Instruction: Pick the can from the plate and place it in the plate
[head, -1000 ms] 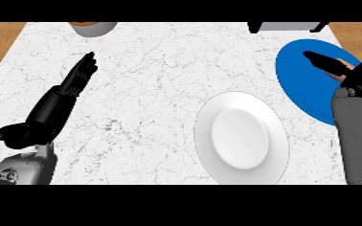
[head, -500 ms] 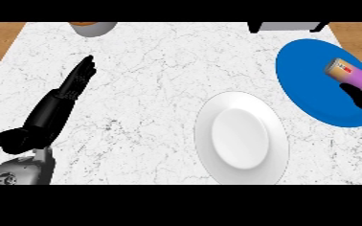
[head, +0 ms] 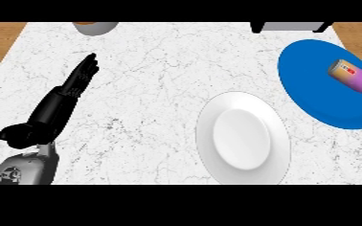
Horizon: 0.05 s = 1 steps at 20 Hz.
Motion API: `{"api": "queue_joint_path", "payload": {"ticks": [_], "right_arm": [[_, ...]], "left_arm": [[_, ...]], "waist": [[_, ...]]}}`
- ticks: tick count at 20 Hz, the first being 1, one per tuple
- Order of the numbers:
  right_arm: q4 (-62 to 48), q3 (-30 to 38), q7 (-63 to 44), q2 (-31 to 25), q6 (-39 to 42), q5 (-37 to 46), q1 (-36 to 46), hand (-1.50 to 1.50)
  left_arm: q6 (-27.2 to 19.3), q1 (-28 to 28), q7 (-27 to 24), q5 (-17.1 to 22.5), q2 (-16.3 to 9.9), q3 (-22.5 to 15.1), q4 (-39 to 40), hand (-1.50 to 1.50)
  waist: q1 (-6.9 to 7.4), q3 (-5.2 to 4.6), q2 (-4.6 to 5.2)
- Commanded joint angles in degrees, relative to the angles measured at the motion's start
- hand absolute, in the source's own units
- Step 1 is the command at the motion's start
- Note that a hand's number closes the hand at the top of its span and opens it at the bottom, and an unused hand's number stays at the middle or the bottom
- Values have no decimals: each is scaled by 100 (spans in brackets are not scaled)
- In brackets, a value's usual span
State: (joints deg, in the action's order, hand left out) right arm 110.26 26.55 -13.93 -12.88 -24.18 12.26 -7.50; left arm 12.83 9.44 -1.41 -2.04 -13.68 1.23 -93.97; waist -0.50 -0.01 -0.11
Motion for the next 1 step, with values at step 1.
{"api": "queue_joint_path", "payload": {"ticks": [1], "right_arm": [[485, 73, 146, 250, 361, -301, -513, -150]], "left_arm": [[134, -25, -66, -41, -2, 79, 52, 0]], "waist": [[16, 1, 4]]}}
